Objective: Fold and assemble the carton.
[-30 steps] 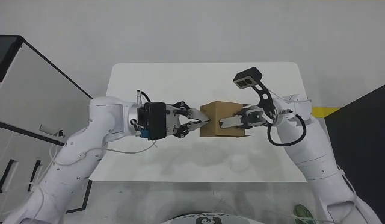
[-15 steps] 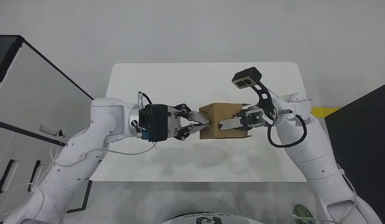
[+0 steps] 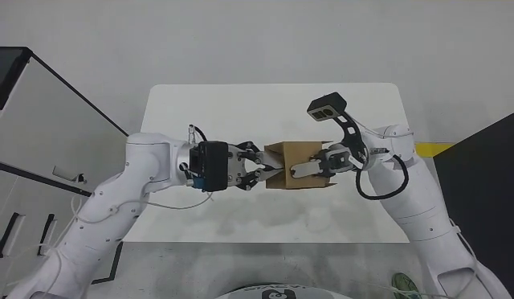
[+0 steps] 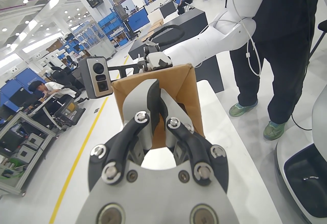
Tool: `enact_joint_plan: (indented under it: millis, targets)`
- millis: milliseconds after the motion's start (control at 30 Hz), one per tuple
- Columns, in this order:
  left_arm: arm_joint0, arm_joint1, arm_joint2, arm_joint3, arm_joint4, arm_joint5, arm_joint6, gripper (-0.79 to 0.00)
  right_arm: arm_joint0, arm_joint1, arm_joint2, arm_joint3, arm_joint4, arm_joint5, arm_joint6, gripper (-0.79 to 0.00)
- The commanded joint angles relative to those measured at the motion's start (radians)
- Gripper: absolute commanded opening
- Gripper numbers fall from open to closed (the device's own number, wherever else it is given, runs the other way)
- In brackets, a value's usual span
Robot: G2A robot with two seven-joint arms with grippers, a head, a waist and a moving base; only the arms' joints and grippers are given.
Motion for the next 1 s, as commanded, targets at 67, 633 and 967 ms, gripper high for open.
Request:
enact_joint_plan:
  millis: [67,633,967]
  targets:
    - [0.002,-0.001,0.005,-0.004,-0.006,0.002,-0.004,-0.785,0.001,0.003,-0.005,0.001,0.002,0.0,0.0,-0.785]
    - [0.014,0.005,-0.06,-0.023,-0.007,0.017,-0.03,-0.785,-0.017,0.02,0.016,-0.003,0.007,0.0,0.0,-0.785]
    - [0.05,0.016,-0.142,-0.063,-0.02,0.014,-0.043,-0.785,-0.044,0.033,0.068,-0.029,0.047,0.0,0.0,-0.785]
